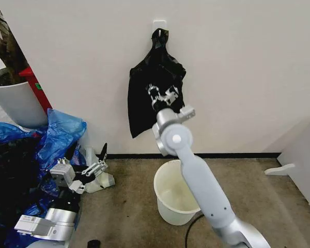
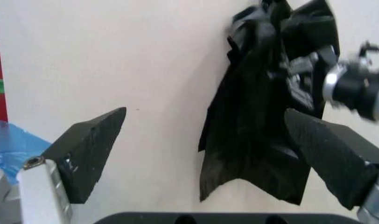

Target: Place the garbage bag over the trash bin.

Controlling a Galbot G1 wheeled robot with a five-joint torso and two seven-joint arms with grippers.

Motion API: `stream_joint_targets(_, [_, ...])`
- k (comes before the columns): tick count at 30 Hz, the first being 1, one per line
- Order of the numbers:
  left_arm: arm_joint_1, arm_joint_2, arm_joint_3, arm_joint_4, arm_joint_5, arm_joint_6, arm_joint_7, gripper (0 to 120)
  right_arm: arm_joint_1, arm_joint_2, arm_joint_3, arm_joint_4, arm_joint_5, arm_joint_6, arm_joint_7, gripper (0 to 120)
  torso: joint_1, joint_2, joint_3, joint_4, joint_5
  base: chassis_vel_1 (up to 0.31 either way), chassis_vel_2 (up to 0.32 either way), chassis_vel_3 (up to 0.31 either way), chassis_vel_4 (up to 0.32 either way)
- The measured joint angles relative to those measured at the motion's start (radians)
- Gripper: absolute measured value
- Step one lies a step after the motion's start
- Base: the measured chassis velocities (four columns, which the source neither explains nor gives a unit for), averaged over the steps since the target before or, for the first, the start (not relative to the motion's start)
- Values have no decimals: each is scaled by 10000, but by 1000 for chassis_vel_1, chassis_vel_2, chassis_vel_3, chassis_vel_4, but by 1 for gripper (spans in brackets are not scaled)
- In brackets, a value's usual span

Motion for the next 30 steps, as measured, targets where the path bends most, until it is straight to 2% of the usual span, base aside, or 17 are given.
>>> stream_joint_targets(13, [-29,-66,90,161,90,-122,105,100,-2746,-467,35,1091,-813,1,-410,0,0,0,0,-1,-1,0,0,0,0])
stream_joint_targets(19, [-60,-53,142,238,147,-125,133,100,-3575,-556,85,1371,-1115,1,-589,0,-1,0,-1,-1,-1,0,0,0,0])
stream_joint_targets(25, [-99,-28,147,334,152,-134,166,100,-4021,-525,-110,1507,-1317,52,-591,0,-1,0,0,-1,-1,0,0,0,0])
stream_joint_targets(30, [-111,-23,144,375,147,-142,182,100,-3708,-485,-156,1459,-1350,80,-529,0,0,0,0,1,-1,0,0,0,0])
